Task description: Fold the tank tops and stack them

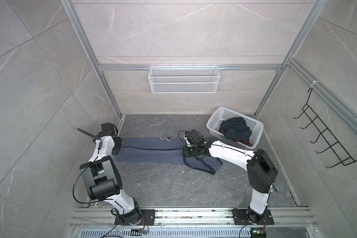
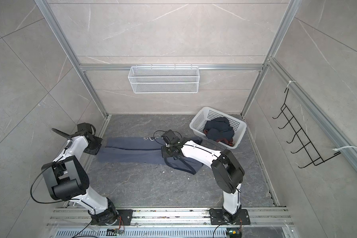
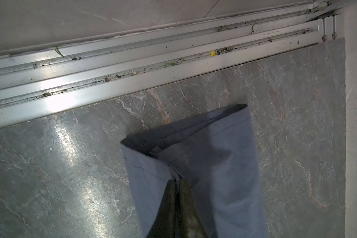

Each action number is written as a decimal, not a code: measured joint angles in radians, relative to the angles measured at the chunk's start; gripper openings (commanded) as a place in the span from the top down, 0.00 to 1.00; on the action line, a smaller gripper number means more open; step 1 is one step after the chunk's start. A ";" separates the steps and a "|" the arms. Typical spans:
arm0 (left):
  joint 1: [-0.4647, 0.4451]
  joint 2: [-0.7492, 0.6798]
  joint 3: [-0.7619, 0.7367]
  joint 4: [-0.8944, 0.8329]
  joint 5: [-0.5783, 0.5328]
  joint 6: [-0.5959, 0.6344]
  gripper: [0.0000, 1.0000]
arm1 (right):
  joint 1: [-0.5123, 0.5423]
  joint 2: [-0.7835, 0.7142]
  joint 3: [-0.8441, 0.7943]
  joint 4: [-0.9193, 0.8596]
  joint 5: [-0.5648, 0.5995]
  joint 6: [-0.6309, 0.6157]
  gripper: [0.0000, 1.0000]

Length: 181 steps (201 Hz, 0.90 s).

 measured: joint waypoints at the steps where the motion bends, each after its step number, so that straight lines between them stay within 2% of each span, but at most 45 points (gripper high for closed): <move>1: 0.000 0.002 0.002 0.000 -0.001 0.000 1.00 | -0.001 0.002 0.002 0.000 -0.001 -0.002 1.00; 42: -0.004 0.090 0.089 -0.030 -0.026 0.000 1.00 | -0.027 0.078 0.082 -0.003 -0.015 -0.031 0.98; 52: -0.007 0.114 0.107 -0.034 -0.026 0.000 0.99 | -0.034 0.095 0.097 -0.003 -0.019 -0.035 0.92; 63: -0.011 0.141 0.126 -0.039 -0.027 0.000 0.94 | -0.042 0.117 0.116 -0.004 -0.024 -0.040 0.79; 84: -0.021 0.201 0.179 -0.053 -0.027 0.009 0.78 | -0.062 0.161 0.158 -0.006 -0.022 -0.050 0.58; 98: -0.023 0.253 0.243 -0.080 -0.025 0.026 0.59 | -0.076 0.180 0.179 -0.023 -0.012 -0.067 0.47; 111: -0.024 0.294 0.307 -0.104 -0.026 0.053 0.44 | -0.087 0.180 0.183 -0.042 0.007 -0.070 0.42; 124: -0.028 0.317 0.357 -0.121 -0.026 0.085 0.31 | -0.095 0.169 0.178 -0.063 0.035 -0.078 0.41; 140: -0.039 0.310 0.383 -0.145 -0.038 0.121 0.22 | -0.101 0.107 0.118 -0.082 0.066 -0.088 0.41; 160: -0.070 0.276 0.382 -0.166 -0.058 0.160 0.21 | -0.100 -0.031 0.004 -0.118 0.104 -0.087 0.41; 181: -0.150 0.196 0.354 -0.179 -0.086 0.199 0.21 | -0.099 -0.228 -0.154 -0.152 0.145 -0.070 0.44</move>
